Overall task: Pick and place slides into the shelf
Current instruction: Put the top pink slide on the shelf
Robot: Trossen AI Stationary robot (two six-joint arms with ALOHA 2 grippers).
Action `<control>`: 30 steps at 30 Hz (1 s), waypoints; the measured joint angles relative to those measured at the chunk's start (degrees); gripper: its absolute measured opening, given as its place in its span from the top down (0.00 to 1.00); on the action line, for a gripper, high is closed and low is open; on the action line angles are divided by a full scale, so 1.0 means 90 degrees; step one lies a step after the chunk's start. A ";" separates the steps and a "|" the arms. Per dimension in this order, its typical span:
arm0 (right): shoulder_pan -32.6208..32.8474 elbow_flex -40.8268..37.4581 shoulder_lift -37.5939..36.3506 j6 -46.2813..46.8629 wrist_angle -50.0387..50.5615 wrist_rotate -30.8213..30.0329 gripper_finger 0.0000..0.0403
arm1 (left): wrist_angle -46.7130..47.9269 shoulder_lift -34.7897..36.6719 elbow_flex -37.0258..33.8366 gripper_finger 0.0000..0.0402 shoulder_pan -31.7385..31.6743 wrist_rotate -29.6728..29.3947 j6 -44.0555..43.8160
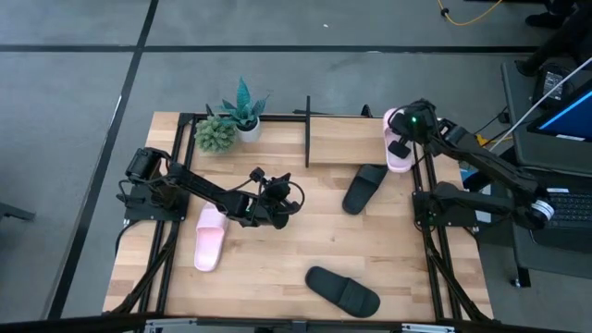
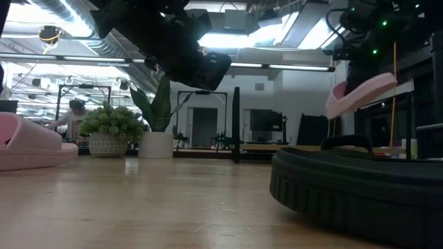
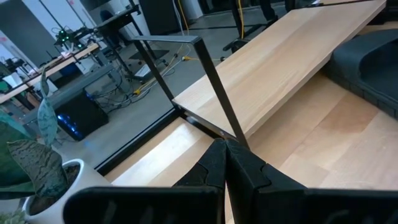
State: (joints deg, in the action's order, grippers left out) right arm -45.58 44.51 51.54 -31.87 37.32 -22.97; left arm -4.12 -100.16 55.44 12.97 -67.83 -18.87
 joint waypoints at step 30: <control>-0.0800 -0.0772 0.0101 -0.0376 -0.0804 0.0176 0.97 | 0.0013 0.0000 0.0000 1.00 -0.0053 -0.0022 0.0168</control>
State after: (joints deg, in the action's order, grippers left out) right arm -52.77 37.56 52.45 -35.25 30.08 -21.39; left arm -4.00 -100.16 55.44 12.49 -68.04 -17.37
